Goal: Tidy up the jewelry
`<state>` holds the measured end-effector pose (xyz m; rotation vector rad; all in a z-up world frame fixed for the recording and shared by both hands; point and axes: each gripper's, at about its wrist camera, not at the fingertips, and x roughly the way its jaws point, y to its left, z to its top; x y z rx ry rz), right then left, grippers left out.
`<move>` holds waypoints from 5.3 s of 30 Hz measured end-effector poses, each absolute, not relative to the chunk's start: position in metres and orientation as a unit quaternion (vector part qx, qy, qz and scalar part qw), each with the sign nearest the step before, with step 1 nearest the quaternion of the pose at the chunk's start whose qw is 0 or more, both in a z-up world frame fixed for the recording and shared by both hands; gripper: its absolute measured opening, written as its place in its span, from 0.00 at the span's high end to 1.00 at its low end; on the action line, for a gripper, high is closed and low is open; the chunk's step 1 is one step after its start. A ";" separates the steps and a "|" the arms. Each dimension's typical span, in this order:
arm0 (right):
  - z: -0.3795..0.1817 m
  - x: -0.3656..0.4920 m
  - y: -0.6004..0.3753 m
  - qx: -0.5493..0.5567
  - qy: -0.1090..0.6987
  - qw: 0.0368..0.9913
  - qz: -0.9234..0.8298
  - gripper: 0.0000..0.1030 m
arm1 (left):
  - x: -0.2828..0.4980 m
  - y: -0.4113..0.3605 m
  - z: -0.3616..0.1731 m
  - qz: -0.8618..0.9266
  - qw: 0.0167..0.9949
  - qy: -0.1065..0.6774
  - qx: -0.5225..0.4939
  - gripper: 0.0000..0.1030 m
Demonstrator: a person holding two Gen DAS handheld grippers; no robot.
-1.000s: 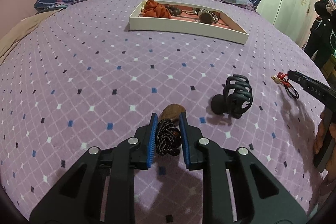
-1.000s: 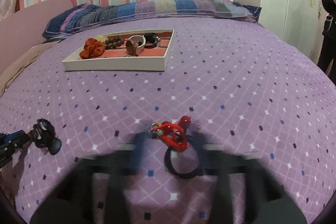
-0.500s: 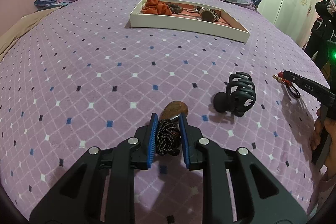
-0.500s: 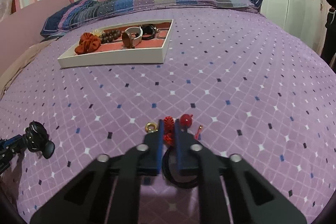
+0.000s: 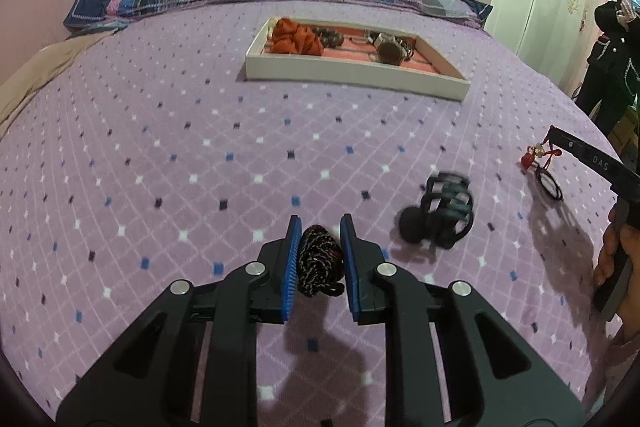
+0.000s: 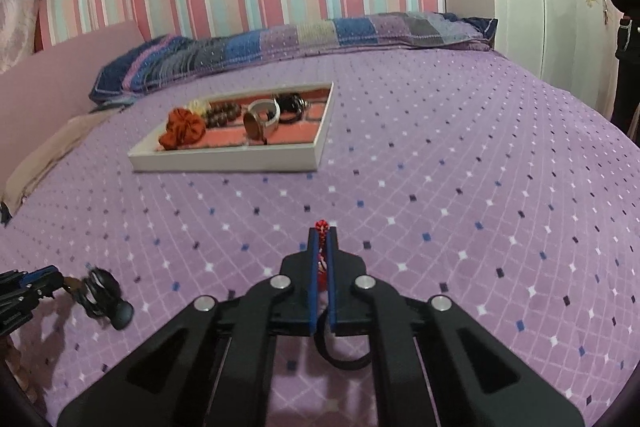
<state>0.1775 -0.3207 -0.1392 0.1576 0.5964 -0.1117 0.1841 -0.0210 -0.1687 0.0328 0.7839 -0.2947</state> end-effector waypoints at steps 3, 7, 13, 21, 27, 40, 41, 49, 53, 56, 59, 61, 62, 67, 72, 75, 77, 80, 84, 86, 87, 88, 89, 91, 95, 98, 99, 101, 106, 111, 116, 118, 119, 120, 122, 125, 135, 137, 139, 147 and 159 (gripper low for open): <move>-0.129 0.179 -0.320 0.080 0.281 0.955 -0.054 0.97 | 0.192 -0.022 -0.159 -0.145 0.917 0.372 0.014 0.82; -0.116 0.189 -0.319 0.085 0.267 0.958 -0.057 0.97 | 0.210 -0.028 -0.134 -0.150 0.925 0.349 0.015 0.82; -0.097 0.226 -0.311 0.099 0.243 0.964 -0.054 0.97 | 0.262 -0.054 -0.091 -0.157 0.940 0.303 0.030 0.82; -0.090 0.305 -0.298 0.114 0.235 0.964 -0.048 0.97 | 0.357 -0.093 -0.076 -0.180 0.937 0.299 0.018 0.82; -0.111 0.365 -0.298 0.122 0.259 0.957 -0.047 0.97 | 0.422 -0.113 -0.100 -0.182 0.925 0.334 0.003 0.82; -0.160 0.439 -0.309 0.105 0.316 0.940 -0.077 0.97 | 0.502 -0.146 -0.164 -0.141 0.908 0.393 0.030 0.82; -0.162 0.440 -0.309 0.105 0.320 0.938 -0.077 0.97 | 0.504 -0.148 -0.166 -0.137 0.909 0.392 0.035 0.82; -0.176 0.448 -0.308 0.100 0.345 0.931 -0.072 0.97 | 0.507 -0.146 -0.175 -0.123 0.912 0.388 0.050 0.82; -0.178 0.453 -0.304 0.090 0.358 0.927 -0.071 0.96 | 0.506 -0.145 -0.178 -0.117 0.912 0.389 0.060 0.79; -0.179 0.454 -0.304 0.088 0.363 0.925 -0.072 0.94 | 0.505 -0.144 -0.180 -0.110 0.912 0.389 0.067 0.77; -0.179 0.456 -0.304 0.085 0.370 0.922 -0.074 0.94 | 0.505 -0.142 -0.180 -0.110 0.910 0.395 0.068 0.66; -0.179 0.457 -0.303 0.079 0.377 0.920 -0.077 0.90 | 0.504 -0.142 -0.181 -0.107 0.909 0.395 0.075 0.50; -0.178 0.456 -0.304 0.077 0.377 0.920 -0.078 0.76 | 0.502 -0.141 -0.179 -0.104 0.910 0.393 0.077 0.39; -0.152 0.439 -0.306 0.066 0.351 0.931 -0.080 0.51 | 0.489 -0.135 -0.155 -0.109 0.916 0.380 0.073 0.29; -0.107 0.399 -0.319 0.082 0.312 0.944 -0.068 0.15 | 0.455 -0.127 -0.102 -0.116 0.932 0.338 0.067 0.06; -0.084 0.357 -0.323 0.070 0.289 0.952 -0.076 0.03 | 0.422 -0.115 -0.077 -0.106 0.939 0.321 0.061 0.03; -0.077 0.321 -0.326 0.065 0.283 0.954 -0.080 0.02 | 0.396 -0.106 -0.070 -0.102 0.939 0.324 0.061 0.03; -0.077 0.280 -0.330 0.060 0.283 0.953 -0.088 0.02 | 0.347 -0.091 -0.067 -0.111 0.942 0.313 0.057 0.03; -0.089 0.232 -0.337 0.071 0.291 0.949 -0.103 0.02 | 0.283 -0.073 -0.073 -0.102 0.946 0.306 0.033 0.03; -0.100 0.212 -0.336 0.063 0.299 0.945 -0.113 0.02 | 0.257 -0.067 -0.079 -0.108 0.946 0.306 0.025 0.03; -0.104 0.205 -0.334 0.056 0.304 0.944 -0.115 0.02 | 0.245 -0.066 -0.084 -0.106 0.945 0.307 0.026 0.03; -0.111 0.196 -0.332 0.049 0.306 0.944 -0.116 0.02 | 0.232 -0.067 -0.091 -0.103 0.944 0.311 0.031 0.03; -0.116 0.190 -0.331 0.047 0.307 0.943 -0.120 0.02 | 0.220 -0.070 -0.098 -0.104 0.942 0.318 0.037 0.03; -0.128 0.181 -0.329 0.045 0.315 0.940 -0.122 0.02 | 0.203 -0.074 -0.113 -0.109 0.938 0.327 0.036 0.03; -0.152 0.171 -0.328 0.054 0.343 0.930 -0.119 0.02 | 0.185 -0.084 -0.142 -0.123 0.926 0.354 0.041 0.03; -0.162 0.163 -0.327 0.059 0.346 0.928 -0.124 0.02 | 0.173 -0.093 -0.158 -0.135 0.922 0.358 0.051 0.03; -0.163 0.162 -0.328 0.061 0.348 0.928 -0.123 0.02 | 0.171 -0.096 -0.161 -0.138 0.922 0.358 0.056 0.03; -0.166 0.165 -0.328 0.063 0.356 0.925 -0.118 0.02 | 0.170 -0.102 -0.167 -0.136 0.921 0.358 0.073 0.03; -0.174 0.178 -0.321 0.047 0.378 0.916 -0.122 0.02 | 0.185 -0.112 -0.173 -0.136 0.916 0.369 0.084 0.03; -0.185 0.189 -0.317 0.043 0.403 0.906 -0.119 0.28 | 0.195 -0.110 -0.177 -0.144 0.912 0.379 0.069 0.10; -0.189 0.192 -0.320 0.061 0.410 0.904 -0.105 0.55 | 0.204 -0.110 -0.185 -0.148 0.905 0.394 0.067 0.26; -0.190 0.192 -0.319 0.059 0.411 0.904 -0.101 0.62 | 0.204 -0.110 -0.187 -0.151 0.903 0.398 0.066 0.28; -0.190 0.192 -0.317 0.057 0.410 0.905 -0.099 0.68 | 0.205 -0.110 -0.187 -0.151 0.902 0.398 0.065 0.30; -0.190 0.192 -0.316 0.056 0.410 0.905 -0.097 0.74 | 0.205 -0.110 -0.187 -0.153 0.902 0.399 0.062 0.30; -0.190 0.192 -0.314 0.051 0.408 0.906 -0.096 0.84 | 0.206 -0.110 -0.188 -0.154 0.902 0.399 0.060 0.35; -0.190 0.191 -0.313 0.046 0.407 0.907 -0.095 0.91 | 0.207 -0.110 -0.190 -0.159 0.900 0.403 0.058 0.42; -0.187 0.188 -0.312 0.044 0.397 0.912 -0.095 0.92 | 0.203 -0.120 -0.189 -0.174 0.899 0.394 0.077 0.65; -0.187 0.187 -0.312 0.043 0.396 0.912 -0.096 0.92 | 0.202 -0.120 -0.189 -0.173 0.899 0.394 0.077 0.65; -0.186 0.185 -0.311 0.041 0.392 0.914 -0.098 0.92 | 0.202 -0.120 -0.188 -0.173 0.900 0.393 0.076 0.65; -0.168 0.177 -0.304 0.033 0.362 0.927 -0.094 0.92 | 0.201 -0.111 -0.178 -0.163 0.907 0.382 0.069 0.66; -0.123 0.211 -0.293 0.056 0.310 0.947 -0.065 0.92 | 0.244 -0.095 -0.126 -0.147 0.930 0.332 0.052 0.66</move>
